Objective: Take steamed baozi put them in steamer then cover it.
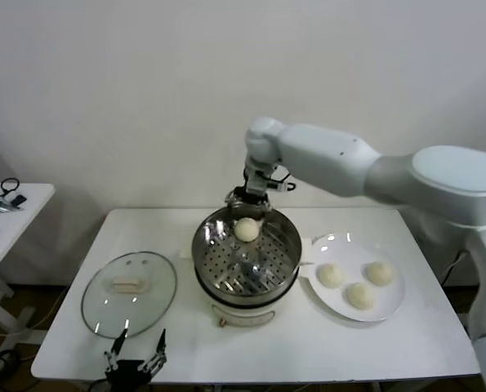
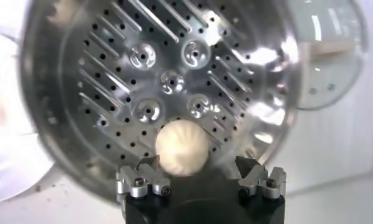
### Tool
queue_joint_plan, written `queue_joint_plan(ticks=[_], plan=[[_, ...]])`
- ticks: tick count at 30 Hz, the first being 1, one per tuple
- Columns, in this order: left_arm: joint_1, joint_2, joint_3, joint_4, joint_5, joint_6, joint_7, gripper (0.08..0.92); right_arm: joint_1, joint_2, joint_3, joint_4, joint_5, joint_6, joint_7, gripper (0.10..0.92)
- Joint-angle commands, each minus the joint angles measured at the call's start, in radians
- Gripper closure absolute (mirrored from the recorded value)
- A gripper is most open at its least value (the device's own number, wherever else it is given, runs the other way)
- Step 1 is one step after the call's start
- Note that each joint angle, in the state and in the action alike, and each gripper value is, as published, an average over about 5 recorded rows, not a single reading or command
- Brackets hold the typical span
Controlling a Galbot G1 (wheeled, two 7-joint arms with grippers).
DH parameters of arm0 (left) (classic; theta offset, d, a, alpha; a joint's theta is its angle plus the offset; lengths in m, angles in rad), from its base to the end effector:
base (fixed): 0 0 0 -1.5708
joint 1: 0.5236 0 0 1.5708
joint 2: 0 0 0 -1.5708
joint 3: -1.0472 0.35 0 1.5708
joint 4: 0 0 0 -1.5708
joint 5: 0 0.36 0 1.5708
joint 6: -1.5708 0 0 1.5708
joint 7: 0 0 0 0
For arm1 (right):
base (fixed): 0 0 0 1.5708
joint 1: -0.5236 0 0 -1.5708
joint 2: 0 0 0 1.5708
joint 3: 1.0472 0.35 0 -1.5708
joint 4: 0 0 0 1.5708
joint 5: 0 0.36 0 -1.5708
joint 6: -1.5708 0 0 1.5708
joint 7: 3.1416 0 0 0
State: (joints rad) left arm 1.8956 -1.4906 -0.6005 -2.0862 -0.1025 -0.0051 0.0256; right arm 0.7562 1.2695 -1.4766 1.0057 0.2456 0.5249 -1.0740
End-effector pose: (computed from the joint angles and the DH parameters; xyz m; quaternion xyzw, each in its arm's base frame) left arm 0.0789 0.0378 -0.3468 0.0003 -0.9869 -0.0028 0.1610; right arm 0.6134 0.1029 0.0152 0.6552 -0.2339 0.7168 0.0466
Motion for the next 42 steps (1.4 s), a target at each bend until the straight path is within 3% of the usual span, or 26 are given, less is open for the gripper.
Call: queue_joint_plan(ticks=[1, 6, 12, 25, 42], plan=[[-0.004, 0.0, 0.007, 0.011, 0.007, -0.003, -0.001, 0.177, 0.284, -0.369, -0.287, 0.242, 0.46, -0.511, -0.015, 0.202], [-0.003, 0.009, 0.009, 0.015, 0.01, -0.007, 0.0, 0.177, 0.21, -0.534, -0.369, 0.382, 0.388, -0.723, 0.073, 0.203], [-0.007, 0.014, 0.004, 0.021, 0.009, -0.011, 0.0, 0.177, 0.036, -0.582, -0.301, 0.488, 0.369, -0.852, 0.18, 0.203], [-0.003, 0.009, -0.01, 0.03, 0.006, -0.019, -0.005, 0.177, -0.373, -0.483, 0.003, 0.274, 0.125, -0.886, 0.239, 0.203], [0.005, 0.004, -0.01, 0.033, 0.011, -0.027, -0.006, 0.177, -0.568, -0.435, 0.177, 0.173, 0.056, -0.905, 0.284, 0.217]])
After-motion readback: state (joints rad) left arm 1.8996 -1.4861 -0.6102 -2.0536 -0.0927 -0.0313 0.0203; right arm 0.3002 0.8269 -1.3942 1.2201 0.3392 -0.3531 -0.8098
